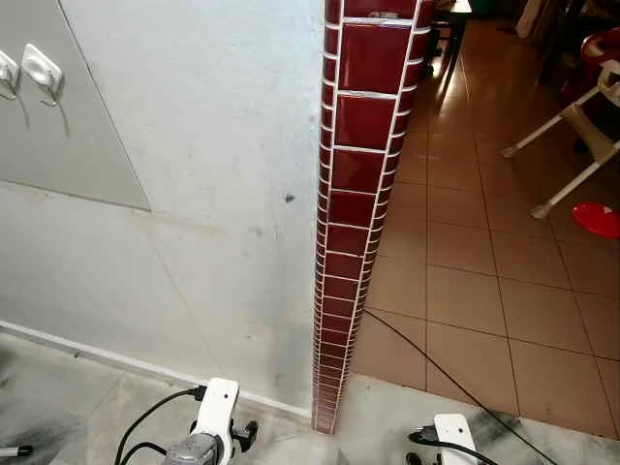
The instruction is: Hang keys on a hook
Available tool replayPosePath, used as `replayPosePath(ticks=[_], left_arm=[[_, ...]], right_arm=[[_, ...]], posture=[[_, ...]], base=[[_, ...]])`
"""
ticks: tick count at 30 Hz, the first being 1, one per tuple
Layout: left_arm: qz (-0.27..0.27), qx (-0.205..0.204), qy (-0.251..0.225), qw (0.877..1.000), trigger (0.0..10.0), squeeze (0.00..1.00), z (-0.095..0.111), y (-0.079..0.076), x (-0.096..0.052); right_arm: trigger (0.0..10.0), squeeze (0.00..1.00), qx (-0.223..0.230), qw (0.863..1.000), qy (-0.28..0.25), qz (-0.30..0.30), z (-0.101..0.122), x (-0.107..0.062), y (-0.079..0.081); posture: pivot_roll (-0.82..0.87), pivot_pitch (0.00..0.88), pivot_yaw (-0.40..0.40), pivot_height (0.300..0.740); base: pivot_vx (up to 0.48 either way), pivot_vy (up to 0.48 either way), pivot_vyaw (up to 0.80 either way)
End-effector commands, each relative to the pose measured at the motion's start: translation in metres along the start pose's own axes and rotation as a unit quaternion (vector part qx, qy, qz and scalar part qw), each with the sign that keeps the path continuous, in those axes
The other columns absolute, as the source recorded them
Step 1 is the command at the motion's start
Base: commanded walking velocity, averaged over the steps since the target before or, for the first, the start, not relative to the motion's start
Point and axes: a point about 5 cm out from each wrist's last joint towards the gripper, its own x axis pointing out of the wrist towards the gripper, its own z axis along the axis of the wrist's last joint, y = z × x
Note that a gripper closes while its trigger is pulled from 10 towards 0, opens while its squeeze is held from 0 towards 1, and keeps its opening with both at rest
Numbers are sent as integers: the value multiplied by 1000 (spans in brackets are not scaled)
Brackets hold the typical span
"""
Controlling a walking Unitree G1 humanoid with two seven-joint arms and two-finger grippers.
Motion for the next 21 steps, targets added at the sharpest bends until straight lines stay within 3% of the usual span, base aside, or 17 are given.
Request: replayPosePath(ticks=[1,21], left_arm=[[5,-1,-3,1000,10000,0,0,4,-1],[0,-16,1,1000,10000,0,-6,-3,-1]], right_arm=[[10000,0,2,1000,-6,2,0,0,0],[10000,0,0,1000,-8,11,-6,-2,4]], posture=[[-28,0,16,740],[-25,0,11,740]], base=[[0,0,0],[0,0,0]])
